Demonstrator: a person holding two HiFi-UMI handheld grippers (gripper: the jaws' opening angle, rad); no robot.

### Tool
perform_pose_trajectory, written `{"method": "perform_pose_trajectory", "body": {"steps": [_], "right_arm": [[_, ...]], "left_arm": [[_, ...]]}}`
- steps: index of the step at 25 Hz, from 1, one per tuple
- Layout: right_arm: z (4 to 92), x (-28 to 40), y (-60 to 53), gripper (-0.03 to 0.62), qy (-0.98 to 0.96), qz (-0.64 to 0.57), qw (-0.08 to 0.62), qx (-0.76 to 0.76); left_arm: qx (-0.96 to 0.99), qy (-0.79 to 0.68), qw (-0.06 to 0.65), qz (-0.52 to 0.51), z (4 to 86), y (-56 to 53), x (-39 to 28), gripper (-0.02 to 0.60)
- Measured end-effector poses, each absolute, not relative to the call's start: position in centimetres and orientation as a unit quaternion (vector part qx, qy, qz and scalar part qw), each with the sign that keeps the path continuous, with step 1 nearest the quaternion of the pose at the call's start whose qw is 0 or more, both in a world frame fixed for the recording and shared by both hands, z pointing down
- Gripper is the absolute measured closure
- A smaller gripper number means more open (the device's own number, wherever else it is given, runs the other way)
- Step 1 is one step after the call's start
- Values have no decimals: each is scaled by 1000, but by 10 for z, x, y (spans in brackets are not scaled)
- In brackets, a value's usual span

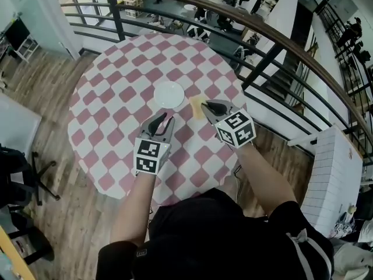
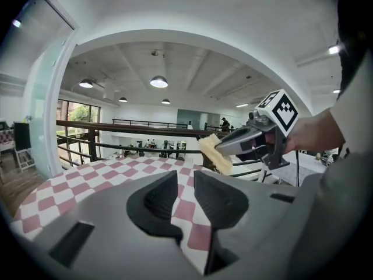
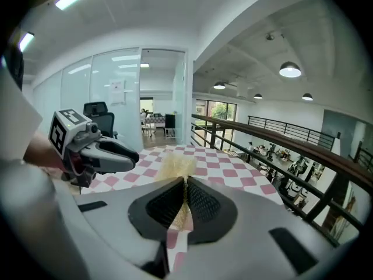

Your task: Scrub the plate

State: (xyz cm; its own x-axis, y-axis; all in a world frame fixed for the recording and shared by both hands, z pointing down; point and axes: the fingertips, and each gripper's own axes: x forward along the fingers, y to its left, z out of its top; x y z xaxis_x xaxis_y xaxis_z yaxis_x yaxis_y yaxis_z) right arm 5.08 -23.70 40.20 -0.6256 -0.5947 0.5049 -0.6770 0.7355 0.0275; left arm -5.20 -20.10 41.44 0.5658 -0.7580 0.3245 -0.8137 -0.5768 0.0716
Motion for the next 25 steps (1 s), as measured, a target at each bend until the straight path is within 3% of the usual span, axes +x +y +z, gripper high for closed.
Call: {"method": "perform_pose_trajectory", "body": {"steps": [6, 25], "right_arm": [[362, 75, -193, 565, -921, 116, 165, 335], [256, 138, -103, 565, -959, 97, 10, 267]], "left_arm": [[885, -442, 97, 110, 373, -169, -32, 491], [901, -423, 67, 63, 282, -78, 26, 492]]}}
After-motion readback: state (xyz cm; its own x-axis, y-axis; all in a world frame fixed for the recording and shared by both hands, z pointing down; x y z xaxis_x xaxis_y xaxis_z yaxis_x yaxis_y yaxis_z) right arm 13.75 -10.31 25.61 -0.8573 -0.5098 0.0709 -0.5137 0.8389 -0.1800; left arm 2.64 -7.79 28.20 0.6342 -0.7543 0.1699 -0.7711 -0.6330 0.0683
